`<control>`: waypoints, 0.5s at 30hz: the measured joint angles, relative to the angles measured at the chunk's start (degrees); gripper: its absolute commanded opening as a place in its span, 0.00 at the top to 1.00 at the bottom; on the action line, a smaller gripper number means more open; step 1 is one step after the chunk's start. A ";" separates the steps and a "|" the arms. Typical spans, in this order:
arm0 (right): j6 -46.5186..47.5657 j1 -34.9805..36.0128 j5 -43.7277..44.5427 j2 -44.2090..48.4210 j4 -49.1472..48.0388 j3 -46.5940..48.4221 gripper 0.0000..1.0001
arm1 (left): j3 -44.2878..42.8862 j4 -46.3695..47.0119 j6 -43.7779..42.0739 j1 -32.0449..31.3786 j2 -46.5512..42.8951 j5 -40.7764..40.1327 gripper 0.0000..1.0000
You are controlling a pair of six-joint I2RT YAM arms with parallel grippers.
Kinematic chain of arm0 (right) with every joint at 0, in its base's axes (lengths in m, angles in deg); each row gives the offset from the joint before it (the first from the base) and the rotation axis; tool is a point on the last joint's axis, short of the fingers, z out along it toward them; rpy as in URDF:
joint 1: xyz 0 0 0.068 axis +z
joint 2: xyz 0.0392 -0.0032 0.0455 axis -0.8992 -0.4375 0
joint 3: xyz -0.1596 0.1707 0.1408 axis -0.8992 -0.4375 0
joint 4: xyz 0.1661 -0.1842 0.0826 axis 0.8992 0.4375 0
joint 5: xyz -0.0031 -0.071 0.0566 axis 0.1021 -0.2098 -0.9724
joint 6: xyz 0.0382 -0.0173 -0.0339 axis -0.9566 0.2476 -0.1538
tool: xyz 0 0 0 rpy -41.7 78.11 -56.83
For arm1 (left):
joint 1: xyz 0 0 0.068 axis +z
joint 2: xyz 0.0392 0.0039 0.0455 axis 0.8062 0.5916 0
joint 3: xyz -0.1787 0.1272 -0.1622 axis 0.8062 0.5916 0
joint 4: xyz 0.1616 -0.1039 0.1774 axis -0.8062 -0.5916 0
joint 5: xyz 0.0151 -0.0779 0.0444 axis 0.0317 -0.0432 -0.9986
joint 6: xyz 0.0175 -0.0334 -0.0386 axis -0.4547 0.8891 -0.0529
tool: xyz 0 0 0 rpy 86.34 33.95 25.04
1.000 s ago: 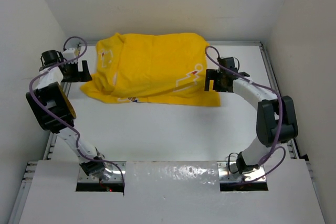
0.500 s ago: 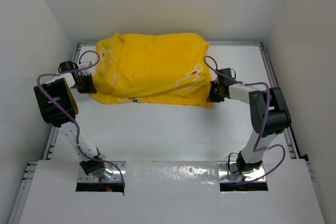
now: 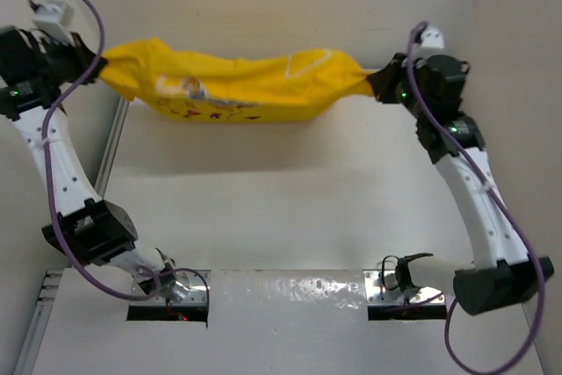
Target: Put the pillow into the pillowcase
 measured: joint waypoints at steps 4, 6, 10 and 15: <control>4.90 0.02 5.14 7.04 3.61 11.80 1.00 | -18.36 -3.78 1.79 6.34 -3.08 4.17 1.00; 7.04 0.17 6.88 9.73 5.29 16.24 1.00 | -23.08 -4.87 2.78 8.76 -4.59 5.46 1.00; 9.79 0.26 10.29 15.13 9.88 18.99 1.00 | -25.62 -8.92 3.17 9.33 -8.98 7.82 1.00; 12.02 0.26 14.71 21.24 17.20 18.91 1.00 | -28.37 -17.29 2.73 9.22 -10.19 11.08 1.00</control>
